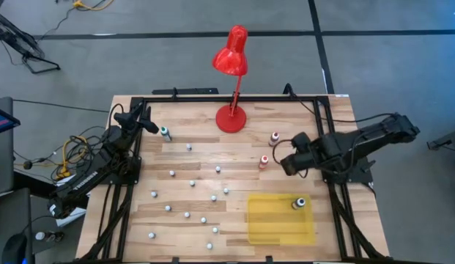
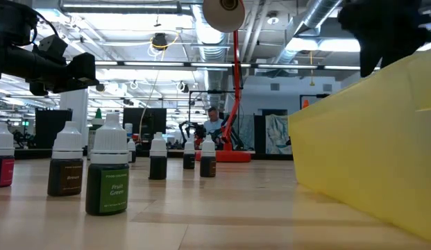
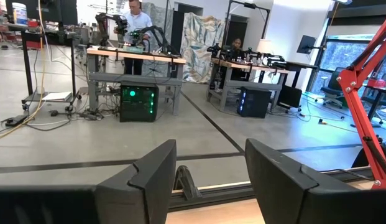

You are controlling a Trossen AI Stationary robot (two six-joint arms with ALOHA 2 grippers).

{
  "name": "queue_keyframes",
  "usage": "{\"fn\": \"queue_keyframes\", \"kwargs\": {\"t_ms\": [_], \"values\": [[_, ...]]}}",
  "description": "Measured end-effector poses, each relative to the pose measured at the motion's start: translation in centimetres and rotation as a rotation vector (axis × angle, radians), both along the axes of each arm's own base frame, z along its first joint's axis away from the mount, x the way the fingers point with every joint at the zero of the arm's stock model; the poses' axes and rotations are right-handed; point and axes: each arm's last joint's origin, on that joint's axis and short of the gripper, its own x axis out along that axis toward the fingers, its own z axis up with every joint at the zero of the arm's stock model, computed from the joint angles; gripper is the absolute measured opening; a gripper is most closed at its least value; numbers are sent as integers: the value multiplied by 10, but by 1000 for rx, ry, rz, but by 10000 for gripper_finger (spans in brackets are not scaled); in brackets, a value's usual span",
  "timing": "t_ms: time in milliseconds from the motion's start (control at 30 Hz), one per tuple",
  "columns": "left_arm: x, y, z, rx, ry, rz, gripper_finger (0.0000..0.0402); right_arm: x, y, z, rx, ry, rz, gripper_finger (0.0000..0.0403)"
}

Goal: Pick & Place food coloring
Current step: Put the large pink food coloring into the yellow bin

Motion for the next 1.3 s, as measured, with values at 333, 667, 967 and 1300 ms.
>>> {"fn": "queue_keyframes", "kwargs": {"t_ms": [333, 667, 967, 1300], "values": [[0, 0, 0, 0, 0, 0, 184, -6, -15, -40, 108, -7, -8, 249], [0, 0, 0, 0, 0, 0, 184, -7, -13, -60, 139, -10, 7, 248], [0, 0, 0, 0, 0, 0, 184, -7, -13, -61, 163, -6, 5, 198], [0, 0, 0, 0, 0, -1, 184, -2, -12, -65, 178, 28, 4, 107]]}}
